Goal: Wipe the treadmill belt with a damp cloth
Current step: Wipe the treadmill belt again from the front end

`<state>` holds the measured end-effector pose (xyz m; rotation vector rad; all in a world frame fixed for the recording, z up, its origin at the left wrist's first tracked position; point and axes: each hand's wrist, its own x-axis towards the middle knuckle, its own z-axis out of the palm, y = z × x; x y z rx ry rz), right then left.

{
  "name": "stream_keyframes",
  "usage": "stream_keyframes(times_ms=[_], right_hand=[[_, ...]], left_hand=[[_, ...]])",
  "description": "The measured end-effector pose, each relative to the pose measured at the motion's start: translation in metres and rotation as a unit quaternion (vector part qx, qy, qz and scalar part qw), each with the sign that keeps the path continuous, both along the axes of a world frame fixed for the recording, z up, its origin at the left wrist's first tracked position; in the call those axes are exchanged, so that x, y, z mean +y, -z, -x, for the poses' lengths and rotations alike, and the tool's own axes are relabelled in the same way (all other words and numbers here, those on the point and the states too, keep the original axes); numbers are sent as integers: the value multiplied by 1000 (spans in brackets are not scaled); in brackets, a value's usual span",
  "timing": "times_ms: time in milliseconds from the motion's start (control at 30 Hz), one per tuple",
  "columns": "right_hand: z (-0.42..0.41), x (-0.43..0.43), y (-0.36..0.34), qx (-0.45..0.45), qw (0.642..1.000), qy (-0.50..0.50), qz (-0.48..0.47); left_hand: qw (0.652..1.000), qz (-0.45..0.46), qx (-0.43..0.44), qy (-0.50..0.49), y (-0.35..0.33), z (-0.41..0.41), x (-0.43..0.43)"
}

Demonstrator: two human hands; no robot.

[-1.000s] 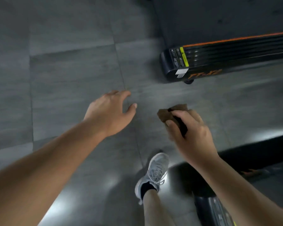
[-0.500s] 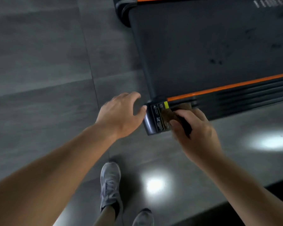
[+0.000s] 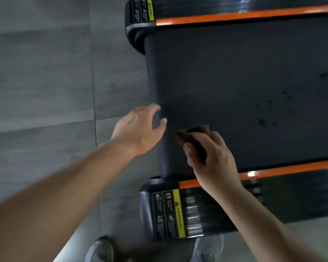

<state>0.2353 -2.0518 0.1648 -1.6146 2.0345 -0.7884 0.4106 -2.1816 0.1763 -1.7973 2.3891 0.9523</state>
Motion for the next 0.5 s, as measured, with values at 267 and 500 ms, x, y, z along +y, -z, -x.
stream_keyframes(times_ms=[267, 500], right_hand=[[68, -130, 62, 49, 993, -103, 4], [63, -311, 93, 101, 985, -105, 87]], left_hand=[[992, -8, 19, -122, 67, 46, -80], [959, -32, 152, -238, 124, 68, -164]])
